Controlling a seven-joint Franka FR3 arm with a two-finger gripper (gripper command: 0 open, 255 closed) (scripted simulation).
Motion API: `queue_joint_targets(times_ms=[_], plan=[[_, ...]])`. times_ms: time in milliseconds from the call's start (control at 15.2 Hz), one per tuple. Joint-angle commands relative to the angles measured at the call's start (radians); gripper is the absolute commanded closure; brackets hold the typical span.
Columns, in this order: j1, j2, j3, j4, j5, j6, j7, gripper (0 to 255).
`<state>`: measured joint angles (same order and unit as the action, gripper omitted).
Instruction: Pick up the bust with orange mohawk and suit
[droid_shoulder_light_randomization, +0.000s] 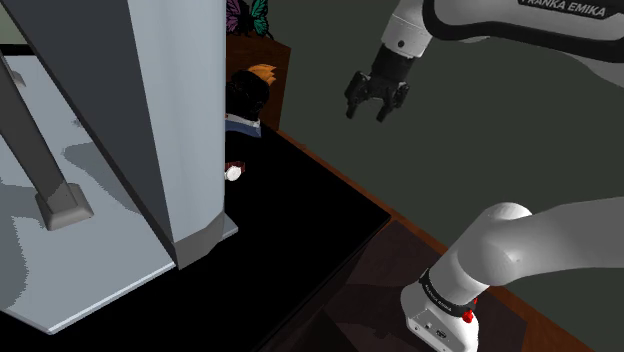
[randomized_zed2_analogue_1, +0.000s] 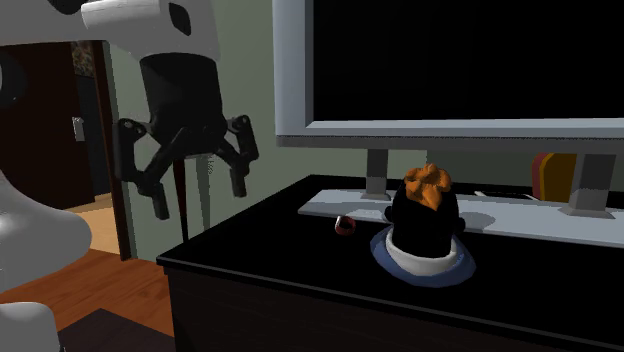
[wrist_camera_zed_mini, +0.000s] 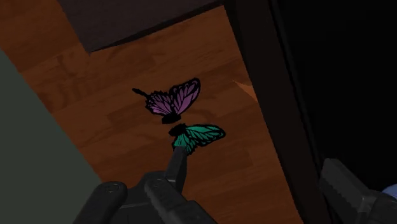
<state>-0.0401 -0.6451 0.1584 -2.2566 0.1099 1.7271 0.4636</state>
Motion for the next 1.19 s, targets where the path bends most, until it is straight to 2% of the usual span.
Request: queue_joint_targets(times_ms=[0, 330, 594, 858, 1122], plan=[[-0.009, 0.041, 0.036, 0.018, 0.028, 0.061, 0.086, 0], [-0.038, 0.151, 0.12, 0.093, 0.062, 0.191, 0.286, 0], [-0.071, 0.253, 0.187, 0.177, 0.055, 0.284, 0.449, 0], [-0.108, 0.364, 0.25, 0.283, 0.012, 0.363, 0.62, 0], [-0.14, 0.486, 0.306, 0.409, -0.07, 0.42, 0.803, 0]])
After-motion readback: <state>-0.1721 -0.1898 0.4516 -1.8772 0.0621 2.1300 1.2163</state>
